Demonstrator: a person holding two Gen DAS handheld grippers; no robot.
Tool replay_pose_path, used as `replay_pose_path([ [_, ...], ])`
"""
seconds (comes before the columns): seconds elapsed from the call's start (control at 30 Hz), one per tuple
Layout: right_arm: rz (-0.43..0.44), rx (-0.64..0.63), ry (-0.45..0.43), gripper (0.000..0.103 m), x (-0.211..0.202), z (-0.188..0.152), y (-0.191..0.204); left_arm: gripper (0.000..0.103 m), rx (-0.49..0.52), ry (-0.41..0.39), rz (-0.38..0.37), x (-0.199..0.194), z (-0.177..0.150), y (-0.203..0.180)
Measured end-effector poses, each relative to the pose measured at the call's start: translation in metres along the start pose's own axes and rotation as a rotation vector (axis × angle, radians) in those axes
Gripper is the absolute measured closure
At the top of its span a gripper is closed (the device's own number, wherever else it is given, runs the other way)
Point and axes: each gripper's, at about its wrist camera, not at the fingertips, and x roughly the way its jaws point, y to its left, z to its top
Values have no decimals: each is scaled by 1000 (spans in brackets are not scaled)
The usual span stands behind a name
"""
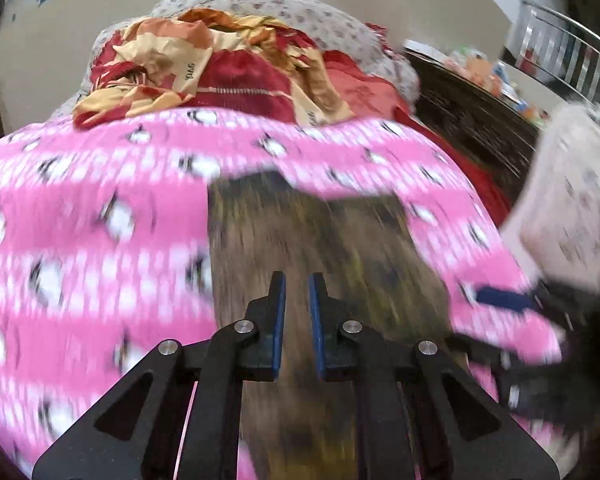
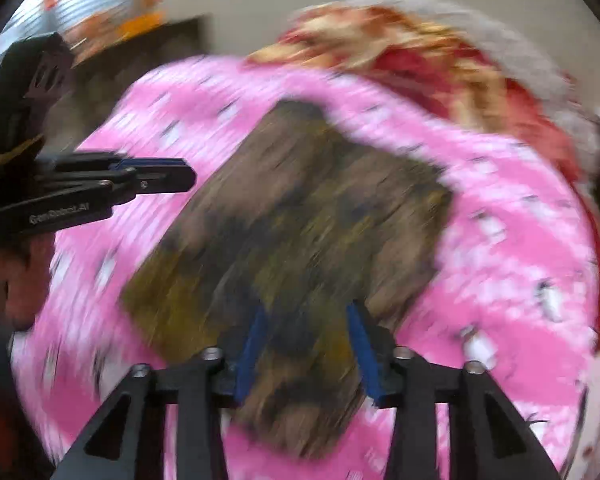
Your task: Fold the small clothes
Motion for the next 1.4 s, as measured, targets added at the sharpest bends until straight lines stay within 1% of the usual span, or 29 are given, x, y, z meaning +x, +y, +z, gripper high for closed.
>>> replay_pose_path([
  [0.07,-108,115,-15,46,11,19,-7,94,-23,23,26,33,25,3],
  [0.1,-131,165,-9,46,22,26,-8,94,-31,46,40,53,34,3],
  [0.2,-128,262,39,46,64,33,-17,93,-4,92,93,97,41,3],
  [0.23,-131,284,60,46,82,26,-21,93,18,75,105,105,38,4],
  [0.27,-127,283,66,44,90,21,-24,92,35,60,112,107,36,2],
  [0.3,-110,262,33,39,98,11,-25,92,41,41,114,106,32,2],
  [0.33,-97,245,-29,39,99,4,-26,92,39,27,110,106,28,6],
  [0.43,-16,318,-70,38,96,-1,-40,92,34,-5,93,109,26,12],
  [0.53,2,325,-68,36,97,1,-42,92,48,37,95,109,37,10],
  [0.6,42,305,-55,27,97,5,-43,91,18,84,43,91,43,19],
  [0.63,52,288,-48,28,91,7,-44,82,-3,82,10,80,42,23],
  [0.67,52,271,-50,28,81,7,-47,57,-15,66,-24,67,37,28],
  [0.7,44,262,-72,27,68,5,-54,38,-23,41,-53,52,27,35],
  [0.73,42,266,-96,25,58,1,-62,12,-33,16,-59,40,14,42],
  [0.77,51,284,-116,18,48,-6,-71,9,-51,-9,-68,31,-4,52],
  [0.8,96,320,-137,17,39,-16,-86,9,-59,-1,-82,30,-14,56],
  [0.87,203,372,-133,17,38,-31,-101,9,-97,84,-130,43,-37,68],
  [0.9,273,403,-110,17,45,-39,-108,9,-159,133,-181,53,-50,76],
  [0.93,334,428,-84,17,53,-46,-111,9,-194,133,-208,55,-56,80],
  [0.97,386,448,-63,17,60,-53,-113,8,-211,86,-221,52,-61,81],
  [1.0,426,471,-39,16,70,-61,-115,7,-216,83,-235,53,-61,80],
  [1.03,449,482,-33,16,74,-67,-113,6,-224,95,-259,55,-59,79],
  [1.07,468,472,-67,16,74,-68,-114,6,-234,100,-276,57,-56,78],
  [1.13,549,465,-86,16,81,-63,-113,6,-254,111,-330,63,-49,78],
  [1.17,585,469,-93,16,87,-59,-113,6,-272,116,-367,66,-45,77],
  [1.27,630,492,-113,16,103,-45,-118,11,-311,147,-490,69,-41,74],
  [1.33,658,520,-126,16,107,-41,-122,13,-277,147,-485,66,-44,68],
  [1.37,687,519,-125,16,107,-40,-122,21,-264,147,-480,65,-46,68],
  [1.4,745,506,-118,20,107,-40,-120,26,-263,150,-474,65,-49,71],
])
